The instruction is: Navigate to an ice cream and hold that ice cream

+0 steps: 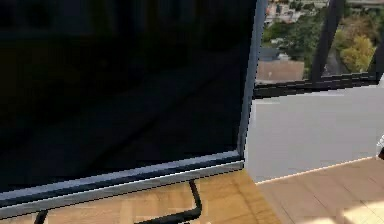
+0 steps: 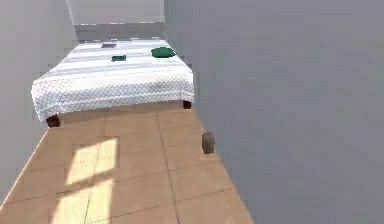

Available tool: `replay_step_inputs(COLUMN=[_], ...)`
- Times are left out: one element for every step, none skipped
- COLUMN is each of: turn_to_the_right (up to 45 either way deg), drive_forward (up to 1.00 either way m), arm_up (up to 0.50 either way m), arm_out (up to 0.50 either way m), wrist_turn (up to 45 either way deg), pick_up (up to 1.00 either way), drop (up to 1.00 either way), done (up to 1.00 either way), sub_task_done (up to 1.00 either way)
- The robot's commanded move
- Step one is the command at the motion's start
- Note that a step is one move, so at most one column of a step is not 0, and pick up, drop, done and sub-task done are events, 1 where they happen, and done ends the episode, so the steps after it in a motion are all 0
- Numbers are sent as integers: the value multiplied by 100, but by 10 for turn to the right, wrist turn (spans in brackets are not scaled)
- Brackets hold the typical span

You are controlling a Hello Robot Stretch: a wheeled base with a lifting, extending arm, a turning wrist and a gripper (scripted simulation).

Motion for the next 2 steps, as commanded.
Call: replay_step_inputs(turn_to_the_right=[-450, -330], drive_forward=[0, 0], arm_up=[0, 0], arm_out=[0, 0], wrist_turn=[0, 0], pick_up=[0, 0], drop=[0, 0], done=[0, 0], sub_task_done=[0, 0])
